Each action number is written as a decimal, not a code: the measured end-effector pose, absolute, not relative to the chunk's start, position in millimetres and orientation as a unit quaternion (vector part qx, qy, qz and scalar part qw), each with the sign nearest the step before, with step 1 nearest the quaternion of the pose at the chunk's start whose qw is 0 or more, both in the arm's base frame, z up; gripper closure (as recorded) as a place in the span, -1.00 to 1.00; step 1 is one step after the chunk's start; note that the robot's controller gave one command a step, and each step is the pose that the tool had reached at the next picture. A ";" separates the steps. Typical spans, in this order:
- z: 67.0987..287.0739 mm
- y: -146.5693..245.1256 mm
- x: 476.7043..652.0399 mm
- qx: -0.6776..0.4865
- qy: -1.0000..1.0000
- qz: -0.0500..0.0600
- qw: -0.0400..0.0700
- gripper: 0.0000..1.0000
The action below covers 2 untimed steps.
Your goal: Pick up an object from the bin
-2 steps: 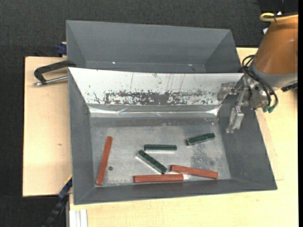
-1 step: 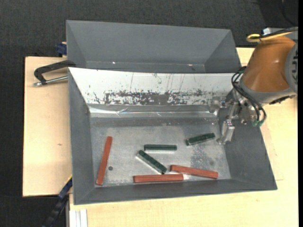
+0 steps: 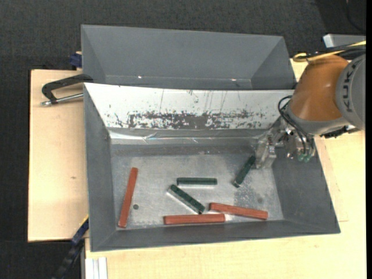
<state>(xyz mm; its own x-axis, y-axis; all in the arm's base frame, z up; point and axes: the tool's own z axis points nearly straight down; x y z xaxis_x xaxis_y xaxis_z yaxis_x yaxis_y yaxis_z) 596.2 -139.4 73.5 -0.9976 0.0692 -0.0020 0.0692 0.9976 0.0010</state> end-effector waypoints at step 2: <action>73.5 -139.2 596.2 0.034 0.999 0.000 0.001 -1.00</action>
Offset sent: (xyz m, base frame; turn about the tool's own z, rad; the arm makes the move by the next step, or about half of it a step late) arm 0.0000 0.0000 0.0000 0.0000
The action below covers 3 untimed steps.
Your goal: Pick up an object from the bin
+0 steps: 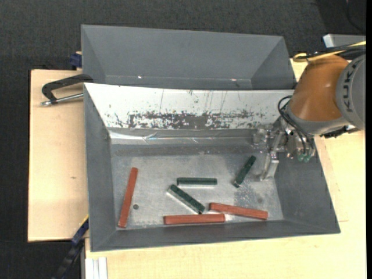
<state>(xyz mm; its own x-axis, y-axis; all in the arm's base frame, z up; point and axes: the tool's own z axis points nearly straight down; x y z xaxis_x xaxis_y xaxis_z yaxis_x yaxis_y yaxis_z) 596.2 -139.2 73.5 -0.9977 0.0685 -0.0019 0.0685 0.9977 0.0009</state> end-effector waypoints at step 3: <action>179.5 -90.7 558.9 -0.126 0.992 0.000 0.003 1.00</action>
Offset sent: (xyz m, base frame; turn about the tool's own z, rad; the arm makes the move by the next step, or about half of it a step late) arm 0.0000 0.0000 0.0000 0.0000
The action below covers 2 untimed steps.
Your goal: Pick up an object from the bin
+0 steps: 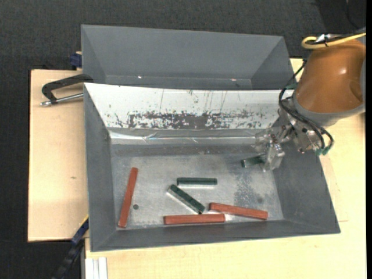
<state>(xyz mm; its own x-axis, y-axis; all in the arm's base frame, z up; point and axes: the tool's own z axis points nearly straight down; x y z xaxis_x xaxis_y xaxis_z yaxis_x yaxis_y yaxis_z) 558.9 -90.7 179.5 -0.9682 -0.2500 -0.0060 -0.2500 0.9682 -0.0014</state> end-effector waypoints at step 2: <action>131.6 -93.4 574.1 -0.126 0.992 -0.001 0.005 1.00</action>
Offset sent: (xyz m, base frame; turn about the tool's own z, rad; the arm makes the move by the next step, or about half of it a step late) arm 0.0186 -0.0038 -0.0777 -0.0003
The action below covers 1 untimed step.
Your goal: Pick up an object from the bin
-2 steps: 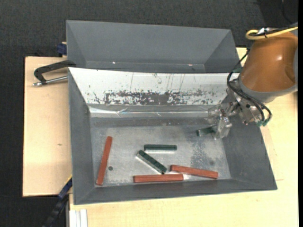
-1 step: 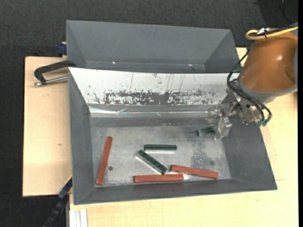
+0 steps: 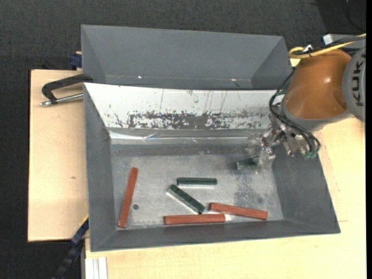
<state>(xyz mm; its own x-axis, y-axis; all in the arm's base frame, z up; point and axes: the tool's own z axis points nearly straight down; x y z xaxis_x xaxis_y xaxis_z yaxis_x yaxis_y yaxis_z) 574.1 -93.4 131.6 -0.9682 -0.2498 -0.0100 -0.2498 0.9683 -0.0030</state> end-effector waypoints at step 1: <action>112.5 -100.4 546.9 -0.124 0.992 0.002 -0.003 1.00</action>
Offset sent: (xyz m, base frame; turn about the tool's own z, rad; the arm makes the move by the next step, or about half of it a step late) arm 0.0051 -0.0140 0.0120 0.0433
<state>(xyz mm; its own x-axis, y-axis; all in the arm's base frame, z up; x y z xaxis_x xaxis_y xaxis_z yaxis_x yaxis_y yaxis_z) 546.9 -100.4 112.5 -0.9693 -0.2458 0.0051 -0.2458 0.9693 0.0049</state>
